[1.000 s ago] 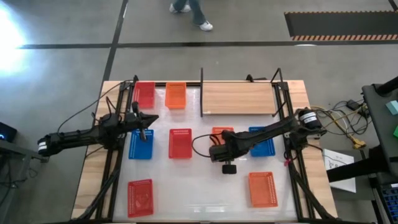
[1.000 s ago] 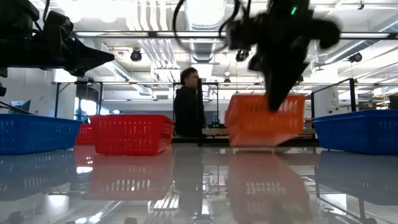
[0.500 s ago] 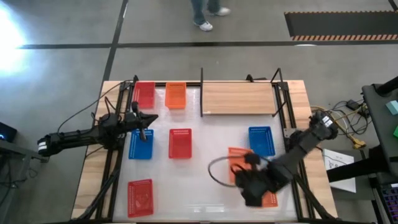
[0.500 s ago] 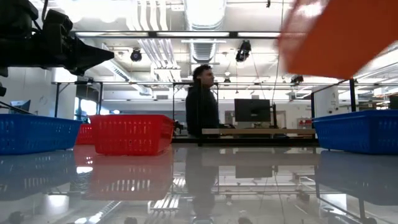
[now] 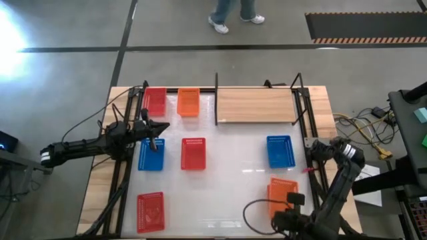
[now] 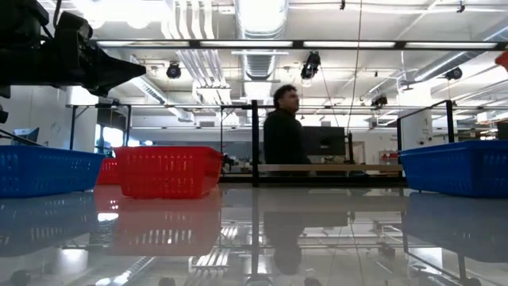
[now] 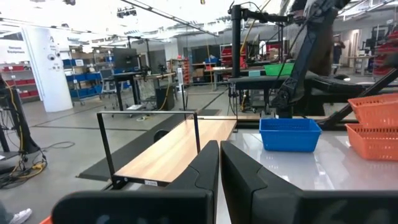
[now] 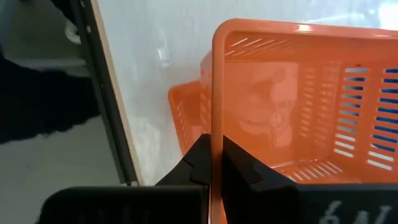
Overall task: Stack baskets on shelf by color
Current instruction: Stack the middle orange basket on top of the bottom orange basket
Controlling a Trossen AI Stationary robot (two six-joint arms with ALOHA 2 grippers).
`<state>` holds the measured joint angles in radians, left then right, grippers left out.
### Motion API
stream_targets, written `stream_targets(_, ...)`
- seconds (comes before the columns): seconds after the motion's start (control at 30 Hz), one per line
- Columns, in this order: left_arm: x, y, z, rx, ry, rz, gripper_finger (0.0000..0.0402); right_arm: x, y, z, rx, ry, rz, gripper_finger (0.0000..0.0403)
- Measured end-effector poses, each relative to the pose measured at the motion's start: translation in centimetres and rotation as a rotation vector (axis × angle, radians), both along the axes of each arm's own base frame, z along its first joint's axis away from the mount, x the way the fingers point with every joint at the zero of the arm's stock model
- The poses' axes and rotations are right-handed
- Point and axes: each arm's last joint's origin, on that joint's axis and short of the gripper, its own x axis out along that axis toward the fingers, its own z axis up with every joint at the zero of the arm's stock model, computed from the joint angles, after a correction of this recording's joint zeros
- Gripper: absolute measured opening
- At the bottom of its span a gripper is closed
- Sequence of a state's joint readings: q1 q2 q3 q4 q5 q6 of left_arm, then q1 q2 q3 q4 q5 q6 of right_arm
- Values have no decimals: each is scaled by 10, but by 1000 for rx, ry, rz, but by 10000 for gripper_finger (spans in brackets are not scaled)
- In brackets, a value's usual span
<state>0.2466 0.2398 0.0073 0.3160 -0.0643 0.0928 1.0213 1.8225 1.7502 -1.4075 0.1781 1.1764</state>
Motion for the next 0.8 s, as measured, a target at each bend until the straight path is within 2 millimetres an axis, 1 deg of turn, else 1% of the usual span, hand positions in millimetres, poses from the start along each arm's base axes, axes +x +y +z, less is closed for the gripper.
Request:
stream_targets(0.13, 0, 0, 1, 3, -13, 0, 0, 2, 7, -15, -39, 28, 45, 9)
stream_targets(0.27, 0, 0, 1, 2, -12, -1, 0, 3, 10, -24, -67, 45, 93, 9)
stream_targets(0.43, 0, 0, 1, 2, -9, -2, 0, 3, 12, -28, -67, 76, 101, 8)
stream_targets(0.67, 0, 0, 0, 1, -7, -4, 0, 0, 12, -30, -70, 85, 116, 8)
stream_targets(0.8, 1, 0, -1, -2, 5, -5, 0, -2, 10, -36, -79, 113, 117, 8)
